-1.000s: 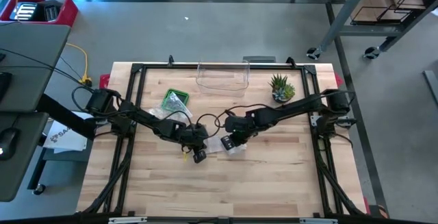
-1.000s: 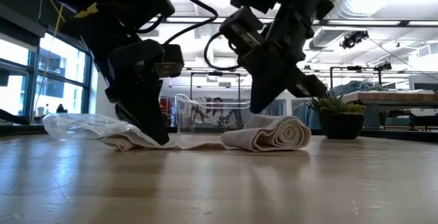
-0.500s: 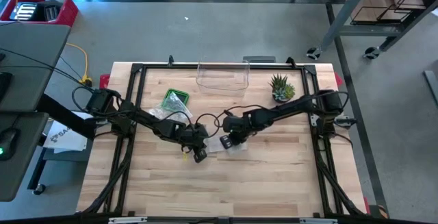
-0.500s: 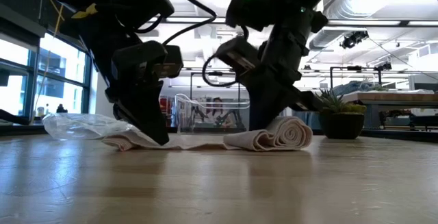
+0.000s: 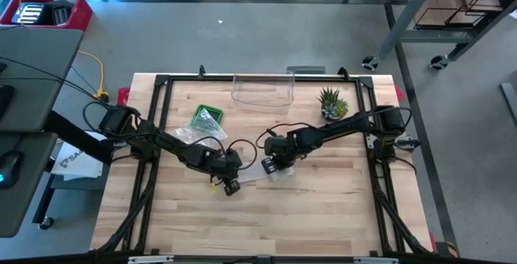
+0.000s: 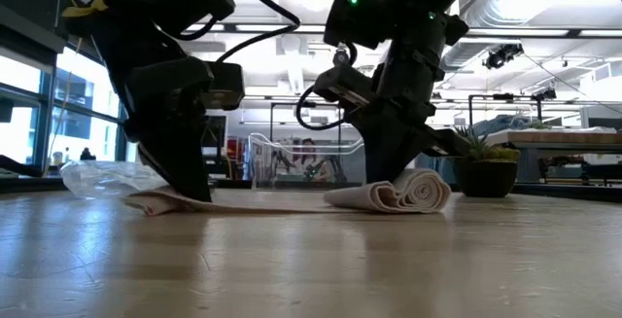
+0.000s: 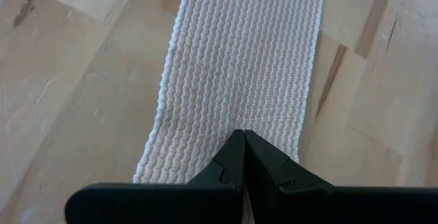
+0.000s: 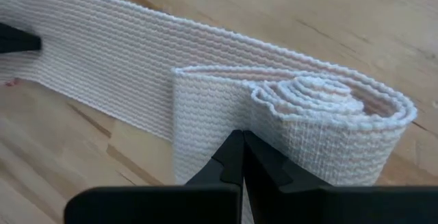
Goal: Roll bandage
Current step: Roll the bandage
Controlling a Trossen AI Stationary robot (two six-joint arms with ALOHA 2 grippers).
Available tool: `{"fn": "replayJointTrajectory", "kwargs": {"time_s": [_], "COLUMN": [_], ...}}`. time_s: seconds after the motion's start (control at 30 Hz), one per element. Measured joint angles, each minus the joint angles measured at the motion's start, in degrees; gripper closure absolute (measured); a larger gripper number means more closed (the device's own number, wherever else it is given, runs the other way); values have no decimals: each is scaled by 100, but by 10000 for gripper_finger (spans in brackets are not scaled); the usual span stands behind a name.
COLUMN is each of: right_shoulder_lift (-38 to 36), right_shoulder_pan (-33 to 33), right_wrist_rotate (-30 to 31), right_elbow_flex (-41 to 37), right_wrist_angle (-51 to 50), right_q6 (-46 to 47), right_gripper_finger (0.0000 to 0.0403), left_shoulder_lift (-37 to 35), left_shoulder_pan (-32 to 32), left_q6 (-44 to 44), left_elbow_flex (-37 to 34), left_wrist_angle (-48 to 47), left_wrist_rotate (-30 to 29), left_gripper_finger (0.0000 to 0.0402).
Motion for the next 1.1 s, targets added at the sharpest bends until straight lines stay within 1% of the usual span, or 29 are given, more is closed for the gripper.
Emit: {"fn": "replayJointTrajectory", "kwargs": {"time_s": [0.4,0.6,0.8,0.93,1.07,1.1], "right_shoulder_lift": [-138,-139,-364,-661,-687,-686], "right_shoulder_pan": [-126,-137,-217,-201,148,223], "right_wrist_rotate": [-133,-252,-266,-304,-367,-405], "right_elbow_flex": [0,0,0,1,-37,-120], "right_wrist_angle": [110,290,398,279,-394,-405], "right_q6": [59,-24,-170,-742,-950,-938], "right_gripper_finger": [403,403,403,403,403,403], "left_shoulder_lift": [13,15,20,20,22,22], "left_shoulder_pan": [-34,-38,-39,-39,-36,-36], "left_q6": [-68,68,81,100,191,191], "left_elbow_flex": [-13,-18,-18,-20,-20,-20], "left_wrist_angle": [23,71,118,118,122,124], "left_wrist_rotate": [-60,-76,-85,-83,-78,-77], "left_gripper_finger": [402,402,402,402,402,402]}}
